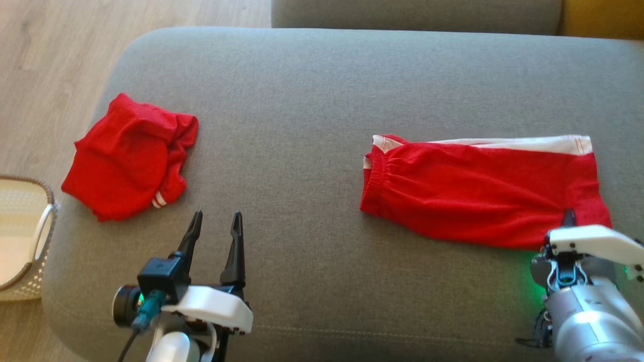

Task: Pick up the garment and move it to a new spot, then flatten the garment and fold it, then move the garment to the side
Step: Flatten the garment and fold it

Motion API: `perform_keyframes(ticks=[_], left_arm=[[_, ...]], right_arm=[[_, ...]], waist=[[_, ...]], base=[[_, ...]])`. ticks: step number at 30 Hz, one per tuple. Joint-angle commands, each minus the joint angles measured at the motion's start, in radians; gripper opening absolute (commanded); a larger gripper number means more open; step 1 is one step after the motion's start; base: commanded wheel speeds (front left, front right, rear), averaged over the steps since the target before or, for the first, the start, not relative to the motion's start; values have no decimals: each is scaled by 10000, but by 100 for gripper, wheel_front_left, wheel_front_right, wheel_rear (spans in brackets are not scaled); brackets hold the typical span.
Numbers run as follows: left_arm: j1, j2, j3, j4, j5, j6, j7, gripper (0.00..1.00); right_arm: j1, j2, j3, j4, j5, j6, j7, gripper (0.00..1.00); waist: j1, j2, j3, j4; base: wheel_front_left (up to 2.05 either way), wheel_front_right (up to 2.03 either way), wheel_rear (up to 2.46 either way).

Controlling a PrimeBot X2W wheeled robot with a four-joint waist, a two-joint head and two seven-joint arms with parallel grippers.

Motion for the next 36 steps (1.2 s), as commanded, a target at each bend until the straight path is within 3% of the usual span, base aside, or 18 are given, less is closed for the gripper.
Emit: perform_keyframes(ticks=[1, 8, 12, 16, 20, 25, 30, 36], left_arm=[[-219, 20, 265, -259, 26, 69, -124, 100], [-118, 20, 233, -205, -199, 125, -124, 100], [-81, 20, 359, -72, -128, 66, -124, 100], [-84, 20, 433, -20, -90, 38, -124, 100], [-67, 20, 448, 51, -177, 38, -124, 100], [80, 20, 495, 88, -237, 71, -124, 100], [160, 20, 566, 41, -230, 89, -124, 100], [124, 20, 564, 51, -227, 94, -124, 100]], right_arm=[[-157, 106, 221, -156, 4, -4, -82, 0], [-500, 107, 231, -660, -821, -4, -94, 0], [-1139, 107, 976, -719, -752, -4, -95, 0], [-1687, 108, 2651, -603, 212, -4, -96, 0], [-1618, 108, 5413, -953, 2427, -4, -96, 0], [433, 108, 9381, -3475, 5600, -4, -96, 0], [1534, 108, 10754, -4747, 6155, -4, -96, 0], [1981, 108, 11369, -5258, 6225, -4, -97, 0]], waist=[[1, -1, -61, -67], [1, -1, -115, 79], [1, -1, -221, 288], [1, -1, -343, 562], [1, -1, -475, 845], [1, -1, -572, 996], [1, -1, -552, 1054], [1, -1, -493, 1146]], base=[[0, 0, 0], [0, 0, 0], [0, 0, 0], [0, 0, 0], [0, 0, 0], [0, 0, 0], [0, 0, 0], [0, 0, 0]])
